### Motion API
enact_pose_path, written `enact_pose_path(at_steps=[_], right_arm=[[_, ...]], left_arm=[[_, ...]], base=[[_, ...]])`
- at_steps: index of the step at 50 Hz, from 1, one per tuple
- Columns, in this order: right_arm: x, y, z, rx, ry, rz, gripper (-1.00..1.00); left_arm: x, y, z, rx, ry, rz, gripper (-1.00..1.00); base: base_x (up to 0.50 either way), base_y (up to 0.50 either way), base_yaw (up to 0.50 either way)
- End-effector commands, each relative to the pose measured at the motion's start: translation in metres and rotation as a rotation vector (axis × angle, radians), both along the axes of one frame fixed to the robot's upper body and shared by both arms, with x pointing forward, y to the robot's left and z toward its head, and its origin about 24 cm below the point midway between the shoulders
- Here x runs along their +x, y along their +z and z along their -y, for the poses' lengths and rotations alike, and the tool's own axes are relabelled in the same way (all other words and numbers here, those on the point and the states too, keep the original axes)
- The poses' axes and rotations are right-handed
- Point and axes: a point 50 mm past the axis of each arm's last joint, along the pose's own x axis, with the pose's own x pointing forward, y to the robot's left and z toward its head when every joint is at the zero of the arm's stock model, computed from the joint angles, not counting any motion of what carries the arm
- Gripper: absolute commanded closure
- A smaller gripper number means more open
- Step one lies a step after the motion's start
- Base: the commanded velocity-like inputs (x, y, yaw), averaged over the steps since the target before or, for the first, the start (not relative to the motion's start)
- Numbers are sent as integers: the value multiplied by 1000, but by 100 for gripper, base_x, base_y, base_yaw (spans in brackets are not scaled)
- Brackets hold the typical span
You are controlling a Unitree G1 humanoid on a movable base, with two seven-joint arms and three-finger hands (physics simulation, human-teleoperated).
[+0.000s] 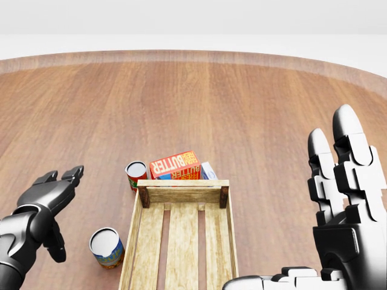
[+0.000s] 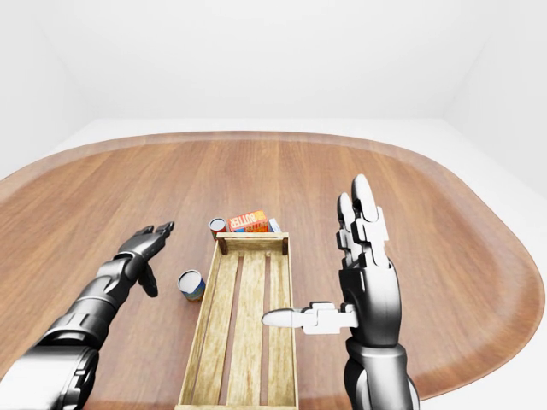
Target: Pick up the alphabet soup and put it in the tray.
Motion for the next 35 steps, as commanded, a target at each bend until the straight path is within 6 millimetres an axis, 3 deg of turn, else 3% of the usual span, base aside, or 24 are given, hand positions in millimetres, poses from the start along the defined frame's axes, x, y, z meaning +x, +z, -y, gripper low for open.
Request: enact_pose_path(at_steps=[1, 35], right_arm=[[0, 0, 0, 0, -1, -2, -96], [-1, -1, 1, -1, -5, -5, -96]], left_arm=[[0, -5, 2, 13, -4, -38, -100], [-6, -24, 25, -36, -37, -92, -100]], base=[[0, 0, 0], [0, 0, 0]])
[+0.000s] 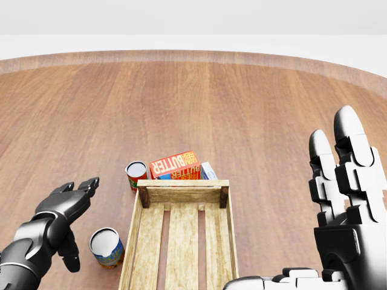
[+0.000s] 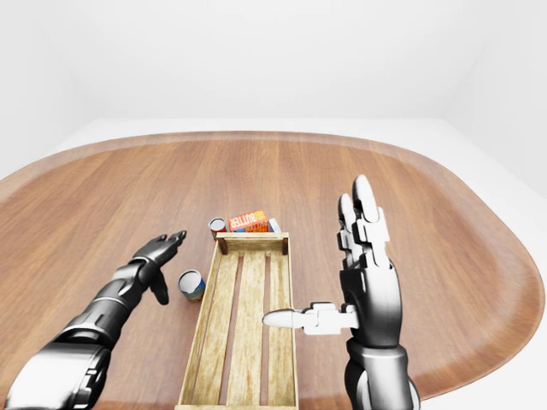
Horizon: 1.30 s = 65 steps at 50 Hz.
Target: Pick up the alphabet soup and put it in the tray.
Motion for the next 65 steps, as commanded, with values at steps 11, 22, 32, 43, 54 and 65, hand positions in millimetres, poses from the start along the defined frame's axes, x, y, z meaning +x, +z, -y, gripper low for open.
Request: enact_pose_path(at_steps=[11, 22, 32, 43, 54, 65], right_arm=[[0, 1, 2, -2, -5, 7, -96], [0, 1, 2, -3, -7, 6, -96], [0, 0, 2, -3, -9, -2, -96], [0, -2, 2, -1, -9, -9, -96], [0, -3, 2, -2, -9, -15, -96], [0, -3, 2, 0, -9, -17, -96]], left_arm=[[4, 0, 9, -10, -13, -19, -100], [3, -5, 17, -29, -18, -38, -100], [-1, -12, 23, -36, -28, -65, -100], [-2, -15, 27, -42, -34, -74, -100], [-4, -19, 29, -35, -36, -80, -100], [-4, -20, 29, -52, -25, -90, -100]], base=[[0, 0, 0], [0, 0, 0], [0, 0, 0], [0, 0, 0], [0, 0, 0], [0, 0, 0]])
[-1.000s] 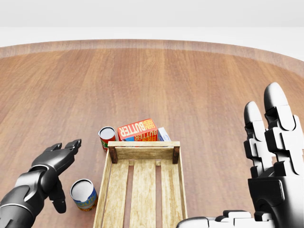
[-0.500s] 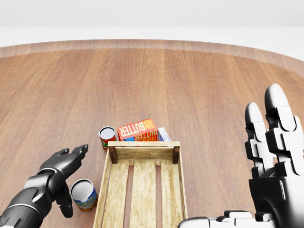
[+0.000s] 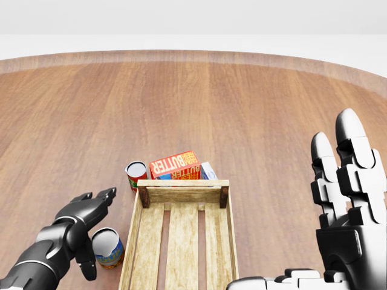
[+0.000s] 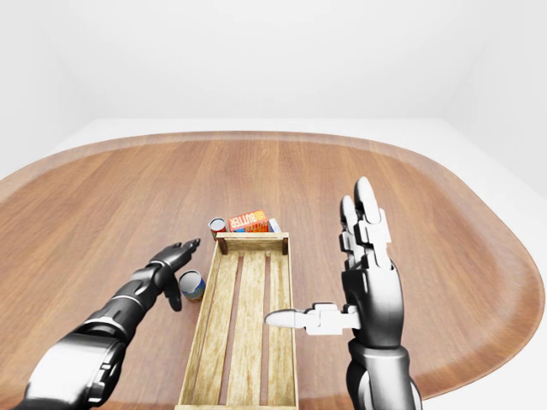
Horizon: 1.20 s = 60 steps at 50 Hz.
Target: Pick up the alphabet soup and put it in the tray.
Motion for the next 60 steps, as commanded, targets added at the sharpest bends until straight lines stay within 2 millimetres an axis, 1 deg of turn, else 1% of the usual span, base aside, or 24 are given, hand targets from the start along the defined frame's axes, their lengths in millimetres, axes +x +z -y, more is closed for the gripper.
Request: enact_pose_path(at_steps=[1, 22, 39, 53, 60], right_arm=[[1, -1, 0, 1, 1, -4, -96], [1, -3, 1, 1, 0, -14, -96], [1, 0, 0, -4, -1, 4, -95], [0, -1, 0, -2, -3, -4, -96], [0, -2, 0, 0, -1, -8, -96]], left_arm=[[-2, -3, 1, -15, 9, -16, -100], [-5, -10, 10, -28, 1, -35, -100], [-6, -10, 9, -55, 17, -66, -100], [-7, -12, 10, -132, 51, -129, -100], [-8, -13, 9, -131, 53, -131, -100]], base=[[0, 0, 0], [0, 0, 0], [0, 0, 0], [0, 0, 0], [0, 0, 0]])
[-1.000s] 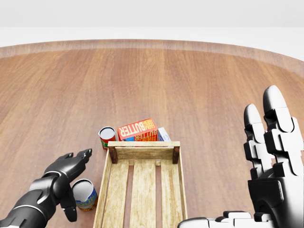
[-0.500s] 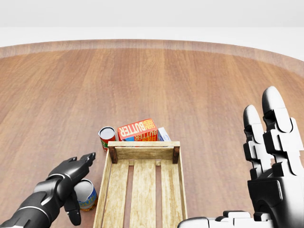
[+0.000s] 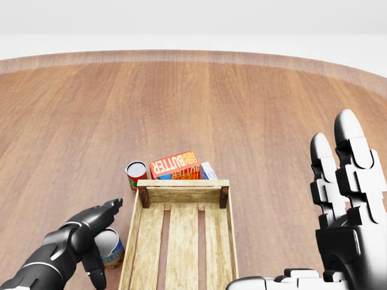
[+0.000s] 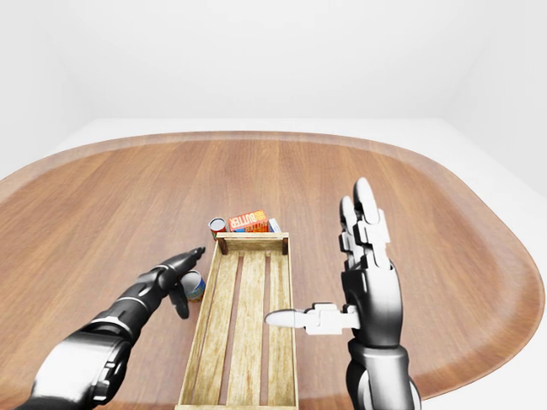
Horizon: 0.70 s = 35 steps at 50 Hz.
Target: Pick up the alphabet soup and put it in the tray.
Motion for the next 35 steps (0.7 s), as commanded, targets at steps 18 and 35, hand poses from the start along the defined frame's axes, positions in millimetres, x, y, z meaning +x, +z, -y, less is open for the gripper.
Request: enact_pose_path(at_steps=[18, 35], right_arm=[[3, 5, -7, -43, 10, 33, -97], [0, 6, -2, -22, -8, 34, -96]], left_arm=[[-1, -1, -1, -14, 10, -11, -100], [-7, -9, 5, -44, 7, -76, -100]], base=[[0, 0, 0], [0, 0, 0]])
